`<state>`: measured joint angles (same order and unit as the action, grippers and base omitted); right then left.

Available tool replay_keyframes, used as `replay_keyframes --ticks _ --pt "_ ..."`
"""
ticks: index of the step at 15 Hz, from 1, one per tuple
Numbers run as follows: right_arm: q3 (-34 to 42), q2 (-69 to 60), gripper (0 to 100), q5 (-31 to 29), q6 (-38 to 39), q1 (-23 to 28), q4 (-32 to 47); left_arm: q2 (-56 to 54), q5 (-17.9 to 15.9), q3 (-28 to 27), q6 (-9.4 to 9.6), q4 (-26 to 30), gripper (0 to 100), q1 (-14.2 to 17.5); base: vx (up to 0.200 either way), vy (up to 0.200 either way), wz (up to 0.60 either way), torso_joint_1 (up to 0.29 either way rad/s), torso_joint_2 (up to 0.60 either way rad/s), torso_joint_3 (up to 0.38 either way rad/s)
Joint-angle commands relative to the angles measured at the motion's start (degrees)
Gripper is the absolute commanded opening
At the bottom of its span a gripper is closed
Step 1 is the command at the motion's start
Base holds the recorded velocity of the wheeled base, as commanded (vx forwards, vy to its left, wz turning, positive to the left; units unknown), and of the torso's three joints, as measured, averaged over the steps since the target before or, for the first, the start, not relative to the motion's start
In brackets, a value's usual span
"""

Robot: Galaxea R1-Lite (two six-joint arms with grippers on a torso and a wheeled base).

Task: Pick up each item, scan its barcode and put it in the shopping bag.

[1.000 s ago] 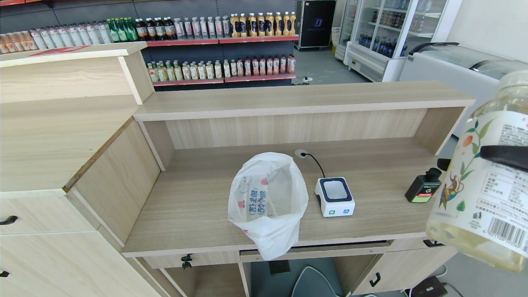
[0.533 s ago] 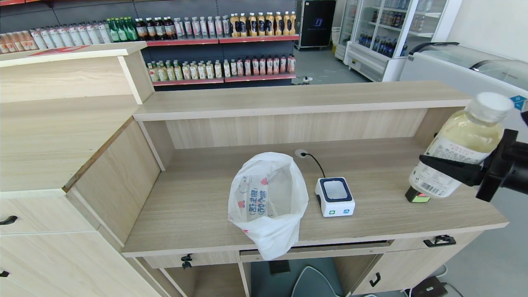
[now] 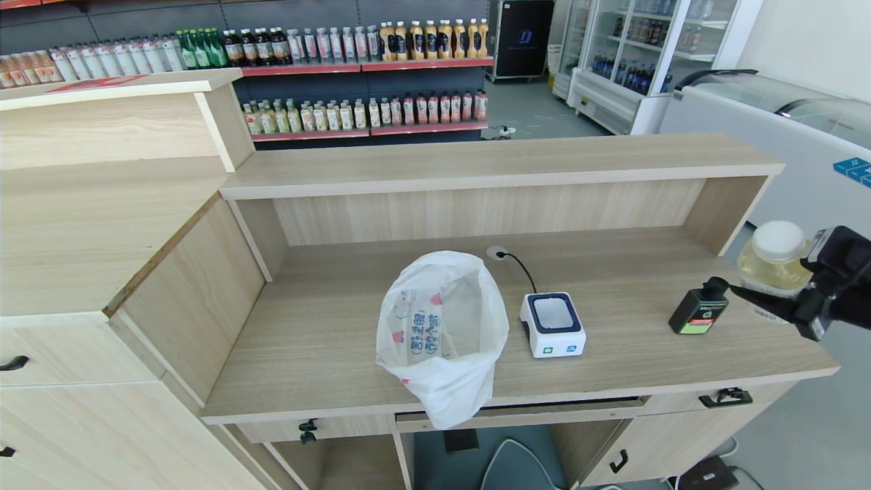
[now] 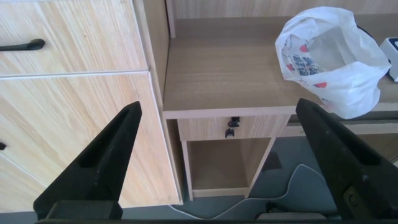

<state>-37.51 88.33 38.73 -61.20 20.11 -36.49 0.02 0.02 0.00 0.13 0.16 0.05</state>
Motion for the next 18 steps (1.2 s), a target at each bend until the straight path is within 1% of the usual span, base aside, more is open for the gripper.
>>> replay_keyframes --ticks 1,7,9,11,12,14,16,18 --pt "-0.63 0.88 0 0.12 -0.5 0.72 -0.08 -0.02 0.06 0.0 0.04 0.02 100 0.04 0.0 0.0 0.0 0.0 0.0 0.0" --pt "-0.55 3.07 0 0.12 -3.4 0.28 -6.49 -0.02 0.06 0.0 -0.05 0.02 100 0.04 0.0 0.0 0.6 0.005 0.0 0.003" --pt "0.6 7.29 0 0.12 -3.75 -0.69 -14.31 -0.02 0.06 0.0 0.04 0.02 100 0.04 0.0 0.0 0.6 0.0 0.0 0.0" --pt "1.21 11.69 0 0.47 -5.42 -0.87 -19.5 -0.02 -0.02 0.0 -0.05 0.02 100 0.04 0.0 0.0 0.0 0.0 0.0 0.0" --pt "1.3 14.15 0 1.26 -7.27 -0.95 -21.35 -0.02 -0.02 0.0 -0.05 0.02 100 0.04 0.0 0.0 0.0 0.0 0.0 0.0" --pt "0.51 18.63 0 6.01 -8.24 -0.95 -21.7 -0.02 -0.02 0.0 -0.05 0.02 100 0.04 0.0 0.0 0.0 0.0 0.0 0.0" --pt "-1.07 21.97 0 9.43 -11.31 -0.95 -21.96 -0.02 0.06 0.0 0.04 0.02 100 0.04 0.0 0.0 0.0 0.0 0.0 0.0" --pt "-0.55 23.9 0 12.86 -12.81 -0.95 -21.96 -0.02 0.06 0.0 0.04 0.02 100 0.04 0.0 0.0 0.0 0.0 0.0 0.0"
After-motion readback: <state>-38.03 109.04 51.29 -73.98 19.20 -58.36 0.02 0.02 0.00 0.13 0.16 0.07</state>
